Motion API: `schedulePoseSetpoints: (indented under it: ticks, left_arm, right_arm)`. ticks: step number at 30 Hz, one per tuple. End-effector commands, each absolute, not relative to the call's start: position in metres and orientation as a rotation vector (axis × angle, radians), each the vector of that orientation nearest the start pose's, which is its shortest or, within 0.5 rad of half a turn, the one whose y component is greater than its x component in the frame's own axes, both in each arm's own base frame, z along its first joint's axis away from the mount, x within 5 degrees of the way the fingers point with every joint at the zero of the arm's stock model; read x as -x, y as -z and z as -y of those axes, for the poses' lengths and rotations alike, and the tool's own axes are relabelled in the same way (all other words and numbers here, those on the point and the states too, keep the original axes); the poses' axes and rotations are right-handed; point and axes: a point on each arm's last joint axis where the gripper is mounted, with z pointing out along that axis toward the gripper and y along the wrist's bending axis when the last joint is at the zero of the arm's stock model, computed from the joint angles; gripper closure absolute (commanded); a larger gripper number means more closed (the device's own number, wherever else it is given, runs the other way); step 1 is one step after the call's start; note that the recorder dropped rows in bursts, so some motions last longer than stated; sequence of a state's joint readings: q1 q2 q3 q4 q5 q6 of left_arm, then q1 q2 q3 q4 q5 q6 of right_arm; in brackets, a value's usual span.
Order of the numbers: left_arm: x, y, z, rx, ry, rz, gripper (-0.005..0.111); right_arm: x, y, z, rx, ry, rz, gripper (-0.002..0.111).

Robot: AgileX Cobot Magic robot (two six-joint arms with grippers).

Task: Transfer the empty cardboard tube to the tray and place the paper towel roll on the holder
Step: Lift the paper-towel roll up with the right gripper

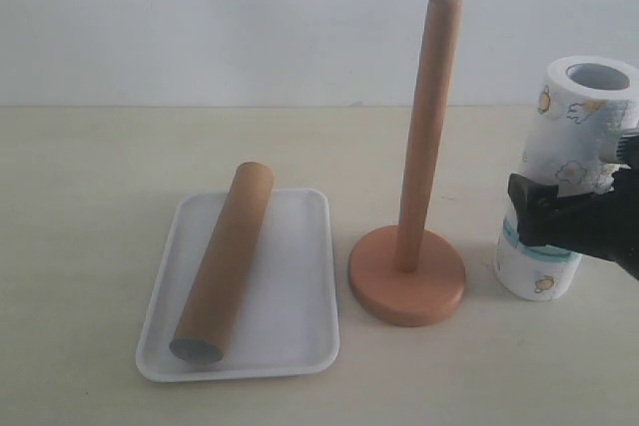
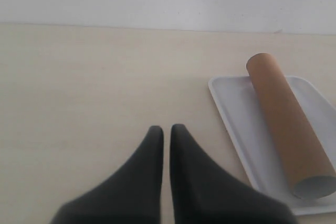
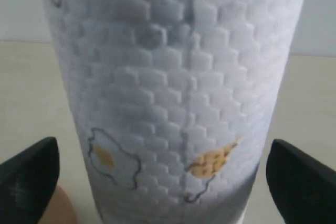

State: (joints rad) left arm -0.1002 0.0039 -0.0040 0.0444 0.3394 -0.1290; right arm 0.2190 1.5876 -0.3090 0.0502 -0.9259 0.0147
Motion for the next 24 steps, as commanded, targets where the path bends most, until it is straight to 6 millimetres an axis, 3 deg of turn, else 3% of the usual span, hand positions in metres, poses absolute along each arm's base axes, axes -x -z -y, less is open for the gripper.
schedulePoseSetpoints:
  ticks: [1, 12, 14, 17, 19, 22, 23, 24]
  left_arm:
    - [-0.0535, -0.1829, 0.0038, -0.004, 0.112, -1.821, 0.103]
    - [-0.0535, -0.1829, 0.0038, -0.004, 0.112, -1.821, 0.103]
    - [-0.0535, -0.1829, 0.0038, -0.004, 0.112, -1.821, 0.103]
    - [-0.0535, -0.1829, 0.0038, -0.004, 0.112, -1.821, 0.103]
    - [-0.0535, -0.1829, 0.0038, -0.004, 0.112, -1.821, 0.103]
    - [-0.0535, -0.1829, 0.0038, -0.004, 0.112, -1.821, 0.103]
    - [-0.0535, -0.1829, 0.0038, -0.004, 0.112, -1.821, 0.103]
    - [-0.0535, -0.1829, 0.0038, -0.004, 0.112, -1.821, 0.103]
  right_arm:
    - [-0.2465, -0.1544, -0.0512, 0.127, -0.152, -1.828, 0.003]
    - [-0.2524, -0.1478, -0.0502, 0.097, -0.138, -1.861, 0.003]
    - [-0.2525, -0.1478, -0.0489, 0.077, -0.132, -1.863, 0.009]
    - [-0.2526, -0.1478, -0.0484, 0.071, -0.128, -1.863, 0.032]
    - [-0.2523, -0.1469, -0.0484, 0.072, -0.128, -1.873, 0.056]
    - [-0.2520, -0.1459, -0.0484, 0.073, -0.127, -1.885, 0.101]
    - [-0.2520, -0.1459, -0.0482, 0.066, -0.129, -1.885, 0.108]
    - [-0.2521, -0.1460, -0.0482, 0.073, -0.124, -1.883, 0.106]
